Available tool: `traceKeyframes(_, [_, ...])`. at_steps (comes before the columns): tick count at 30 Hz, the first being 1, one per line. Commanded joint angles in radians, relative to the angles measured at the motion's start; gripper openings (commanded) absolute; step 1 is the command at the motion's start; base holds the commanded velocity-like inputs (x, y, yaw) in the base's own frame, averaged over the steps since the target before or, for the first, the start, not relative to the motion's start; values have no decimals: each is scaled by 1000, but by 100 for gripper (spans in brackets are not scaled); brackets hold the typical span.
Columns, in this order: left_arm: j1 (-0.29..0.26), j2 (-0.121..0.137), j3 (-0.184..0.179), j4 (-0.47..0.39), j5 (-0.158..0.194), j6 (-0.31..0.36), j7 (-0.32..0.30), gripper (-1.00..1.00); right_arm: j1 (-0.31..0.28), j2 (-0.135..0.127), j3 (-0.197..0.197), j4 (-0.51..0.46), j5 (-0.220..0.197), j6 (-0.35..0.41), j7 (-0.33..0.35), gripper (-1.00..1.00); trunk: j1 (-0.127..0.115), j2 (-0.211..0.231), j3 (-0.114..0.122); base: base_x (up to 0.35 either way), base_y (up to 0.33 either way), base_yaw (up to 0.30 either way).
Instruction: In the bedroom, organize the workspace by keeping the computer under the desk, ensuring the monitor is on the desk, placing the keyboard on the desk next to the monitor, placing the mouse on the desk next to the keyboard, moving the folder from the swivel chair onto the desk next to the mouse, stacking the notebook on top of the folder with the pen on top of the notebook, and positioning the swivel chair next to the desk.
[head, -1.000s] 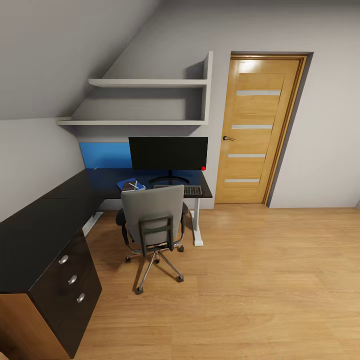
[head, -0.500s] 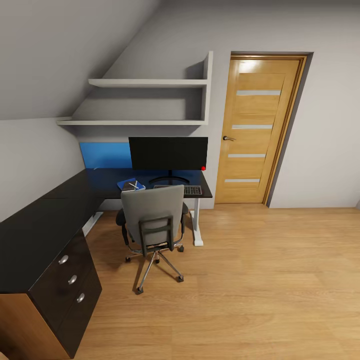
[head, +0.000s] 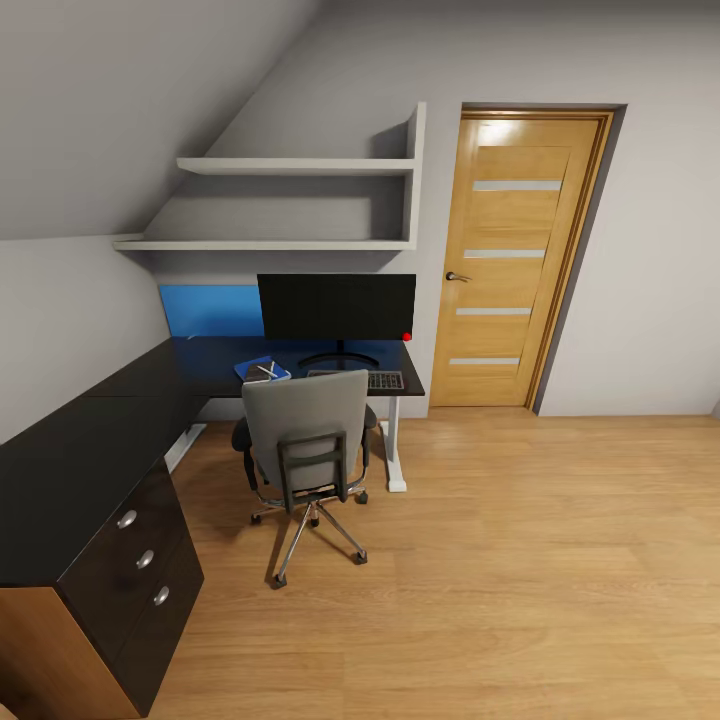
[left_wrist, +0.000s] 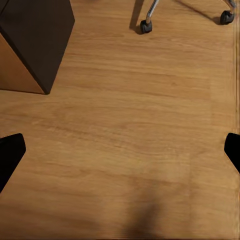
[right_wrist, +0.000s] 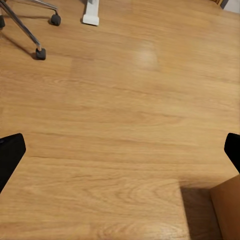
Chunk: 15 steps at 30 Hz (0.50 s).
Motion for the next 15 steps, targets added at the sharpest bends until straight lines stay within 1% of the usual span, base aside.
traceKeyframes(1, [0, -5, -6, 0, 5, -2, 5, 100, -1, 0, 9, 2, -3, -2, -5, 100, 0, -1, -1, 0, 0, 0])
traceKeyframes(5, [0, -23, -6, 0, 5, -2, 4, 100, -1, 0, 9, 2, -3, -2, -5, 100, 0, -1, -1, 0, 0, 0])
traceKeyframes(8, [0, -28, -6, 0, 5, -2, 4, 100, -1, 0, 9, 2, -3, -2, -5, 100, 0, -1, -1, 0, 0, 0])
traceKeyframes(15, [0, -31, -4, 0, 5, -2, 4, 100, -1, 0, 9, 2, -3, -2, -5, 100, 0, -1, -1, 0, 0, 0])
